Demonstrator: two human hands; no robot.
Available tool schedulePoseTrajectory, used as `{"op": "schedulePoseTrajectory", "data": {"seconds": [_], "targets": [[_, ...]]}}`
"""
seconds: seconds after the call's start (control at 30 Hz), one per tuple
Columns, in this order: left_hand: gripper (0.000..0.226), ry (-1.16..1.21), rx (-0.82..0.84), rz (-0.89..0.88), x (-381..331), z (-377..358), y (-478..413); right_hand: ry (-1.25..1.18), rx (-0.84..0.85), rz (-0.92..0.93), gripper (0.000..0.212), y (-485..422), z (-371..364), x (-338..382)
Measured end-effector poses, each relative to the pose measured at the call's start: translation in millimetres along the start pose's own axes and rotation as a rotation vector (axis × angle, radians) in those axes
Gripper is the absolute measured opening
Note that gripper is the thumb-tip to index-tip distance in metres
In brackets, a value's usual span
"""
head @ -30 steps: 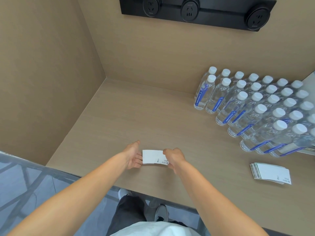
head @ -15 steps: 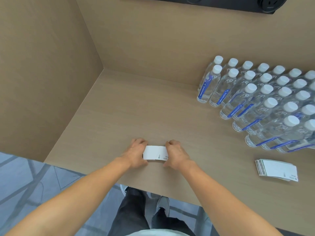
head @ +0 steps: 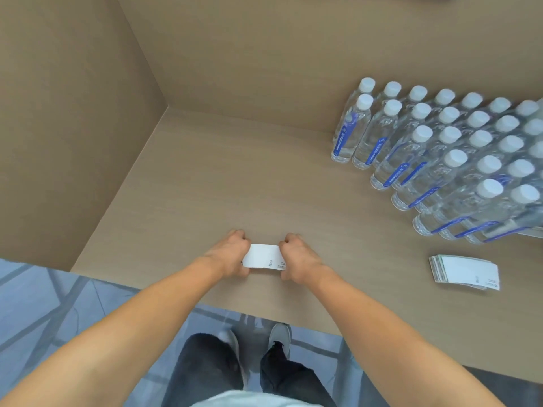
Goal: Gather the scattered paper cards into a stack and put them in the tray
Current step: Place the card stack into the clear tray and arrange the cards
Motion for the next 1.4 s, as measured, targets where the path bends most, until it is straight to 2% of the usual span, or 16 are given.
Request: {"op": "schedulePoseTrajectory", "data": {"seconds": [0.2, 0.33, 0.5, 0.7, 0.93, 1.1, 1.27, 1.4], "targets": [[0.039, -0.077, -0.04, -0.153, -33.4, 33.5, 15.3, -0.043, -0.059, -0.138, 0.042, 49.4, 26.4, -5.3], [0.044, -0.143, -0.067, -0.329, -66.0, 51.9, 8.6, -0.114, -0.15, -0.291, 0.038, 92.4, 38.8, -16.6], [0.046, -0.23, -0.043, -0.531, -128.6, 39.5, 8.7, -0.184, -0.184, -0.488, 0.041, 161.4, 22.9, -40.8], [0.045, -0.283, 0.014, -0.645, -205.9, 20.2, 11.1, -0.241, -0.192, -0.611, 0.036, 223.0, 3.0, -84.2], [0.043, -0.319, 0.044, -0.599, -289.5, 11.1, -24.5, -0.297, -0.193, -0.617, 0.035, 239.3, -5.8, -178.3], [0.046, -0.254, 0.031, -0.523, -351.7, 17.2, -60.3, -0.275, -0.203, -0.499, 0.051, 240.6, 12.7, -266.1], [0.043, -0.13, -0.038, -0.435, -401.0, 36.3, -80.4, -0.264, -0.169, -0.391, 0.049, 240.6, 53.1, -337.2], [0.045, -0.105, -0.078, -0.306, -424.3, 36.0, -90.7, -0.272, -0.138, -0.34, 0.047, 228.9, 70.7, -367.0]]}}
Point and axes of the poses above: each hand's wrist, its own y-axis away from the middle knuckle, its own z-axis out of the back of the hand, x = y × z, the point moved 1 cm from there along -y, towards the middle knuckle, and after that the axes turned 2 degrees about x, right-handed, at the moved point
